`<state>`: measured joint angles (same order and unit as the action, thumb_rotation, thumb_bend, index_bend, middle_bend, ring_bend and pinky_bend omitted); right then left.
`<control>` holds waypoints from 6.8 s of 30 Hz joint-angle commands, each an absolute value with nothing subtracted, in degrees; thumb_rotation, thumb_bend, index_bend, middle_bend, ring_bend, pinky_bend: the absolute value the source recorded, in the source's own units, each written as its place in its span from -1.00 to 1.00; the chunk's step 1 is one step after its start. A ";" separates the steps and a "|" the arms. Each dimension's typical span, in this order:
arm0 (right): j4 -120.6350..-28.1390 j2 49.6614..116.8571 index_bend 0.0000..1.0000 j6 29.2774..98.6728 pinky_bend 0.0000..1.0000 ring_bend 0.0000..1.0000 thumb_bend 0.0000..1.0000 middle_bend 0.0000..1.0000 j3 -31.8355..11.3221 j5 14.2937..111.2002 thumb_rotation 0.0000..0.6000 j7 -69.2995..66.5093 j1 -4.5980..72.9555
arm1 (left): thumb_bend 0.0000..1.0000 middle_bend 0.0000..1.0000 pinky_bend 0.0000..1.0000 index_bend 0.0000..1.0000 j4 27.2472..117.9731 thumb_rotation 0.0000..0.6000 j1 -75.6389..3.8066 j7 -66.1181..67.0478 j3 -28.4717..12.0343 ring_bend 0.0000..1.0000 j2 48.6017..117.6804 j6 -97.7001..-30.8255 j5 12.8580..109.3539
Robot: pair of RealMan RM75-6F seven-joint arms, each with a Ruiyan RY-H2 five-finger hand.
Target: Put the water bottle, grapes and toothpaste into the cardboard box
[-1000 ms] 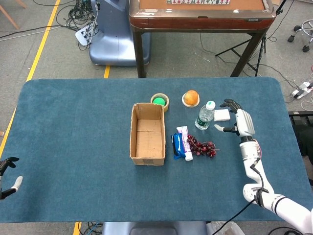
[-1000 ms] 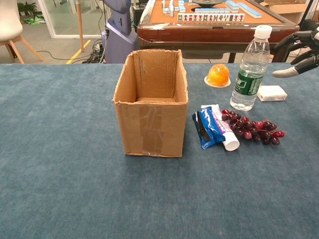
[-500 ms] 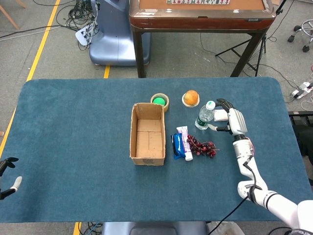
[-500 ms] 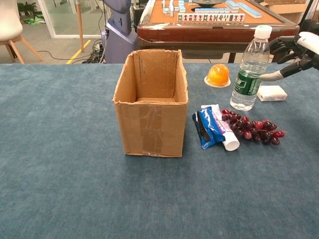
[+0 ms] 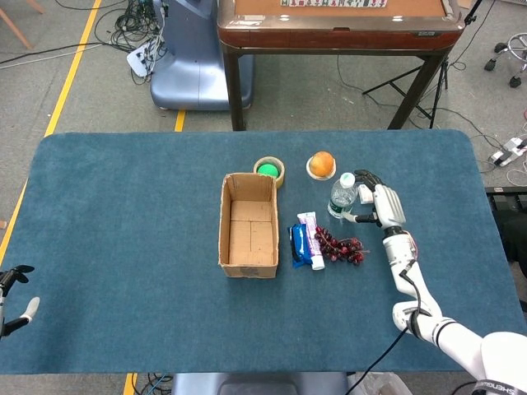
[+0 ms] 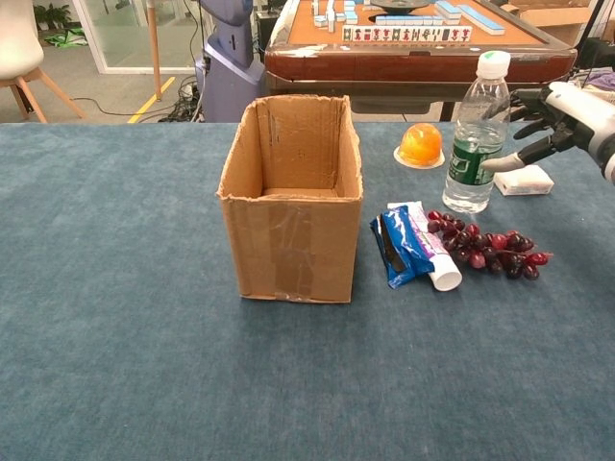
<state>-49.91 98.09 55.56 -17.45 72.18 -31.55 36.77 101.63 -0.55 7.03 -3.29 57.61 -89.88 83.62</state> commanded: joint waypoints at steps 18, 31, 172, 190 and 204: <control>-46.71 100.09 -0.36 57.34 -0.52 -0.71 -0.85 -0.56 -17.26 73.53 1.00 -36.06 36.79 | -0.44 -0.13 0.10 -0.37 101.74 1.00 -0.45 7.43 -3.13 -0.31 57.78 -90.03 84.00; -43.37 102.35 -0.29 59.77 -0.37 -0.42 -0.63 -0.28 -17.91 73.31 1.00 -36.51 36.56 | -0.44 -0.13 0.10 -0.37 101.75 1.00 -0.41 7.53 -3.10 -0.31 57.80 -90.02 84.00; -86.74 82.27 -0.66 54.02 -0.39 -0.70 -0.97 -0.58 -5.92 60.49 1.00 17.16 32.14 | -0.44 -0.13 0.10 -0.37 102.73 1.00 0.32 6.77 -2.90 -0.31 57.03 -91.44 85.90; -80.81 88.14 -0.33 52.43 -0.32 -0.33 -0.29 -0.21 -6.95 60.11 1.00 15.09 33.72 | -0.44 -0.13 0.10 -0.37 103.05 1.00 0.55 6.64 -2.94 -0.31 56.74 -91.98 86.16; -79.61 88.82 0.13 54.69 0.42 0.13 -0.08 0.19 -7.31 62.41 1.00 12.65 32.80 | -0.44 -0.13 0.10 -0.37 103.04 1.00 0.59 6.68 -2.90 -0.31 56.73 -91.97 86.20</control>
<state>-79.39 89.07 54.28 -7.24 62.00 13.05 33.07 103.04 0.59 6.68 -2.90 56.73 -91.96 86.20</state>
